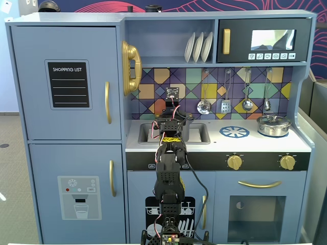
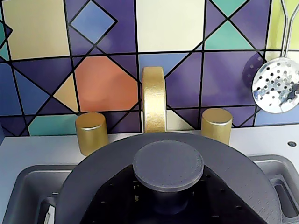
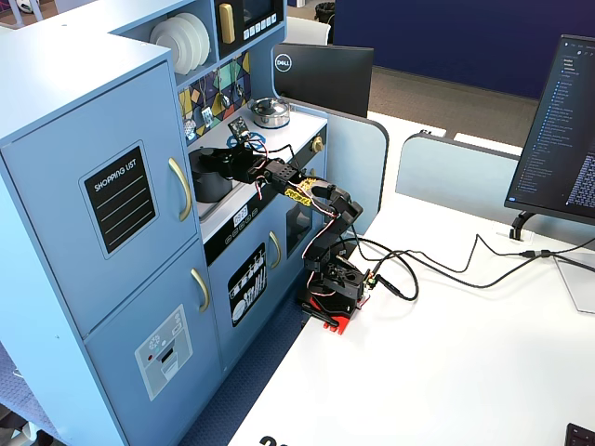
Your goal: Pick up the lid from the counter and put it on the gray recipient
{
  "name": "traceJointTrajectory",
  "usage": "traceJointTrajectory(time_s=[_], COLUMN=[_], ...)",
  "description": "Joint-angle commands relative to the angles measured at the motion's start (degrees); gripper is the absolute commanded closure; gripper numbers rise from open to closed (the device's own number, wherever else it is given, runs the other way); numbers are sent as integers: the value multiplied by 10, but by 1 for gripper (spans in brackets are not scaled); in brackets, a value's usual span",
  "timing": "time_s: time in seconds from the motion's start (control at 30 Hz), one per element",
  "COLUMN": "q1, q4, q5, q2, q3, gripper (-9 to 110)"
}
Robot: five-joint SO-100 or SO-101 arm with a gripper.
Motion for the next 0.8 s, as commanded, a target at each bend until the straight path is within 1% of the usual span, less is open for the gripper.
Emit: traceJointTrajectory(time_s=[0.0, 0.23, 0.33, 0.43, 0.6, 0.77], q1=[-4, -2, 6, 14, 24, 38], q4=[0, -4, -10, -17, -20, -20], q5=[-11, -21, -6, 0, -1, -4], q2=[47, 61, 56, 54, 54, 68], q3=[-7, 12, 11, 11, -2, -11], gripper=[102, 101, 81, 69, 60, 58])
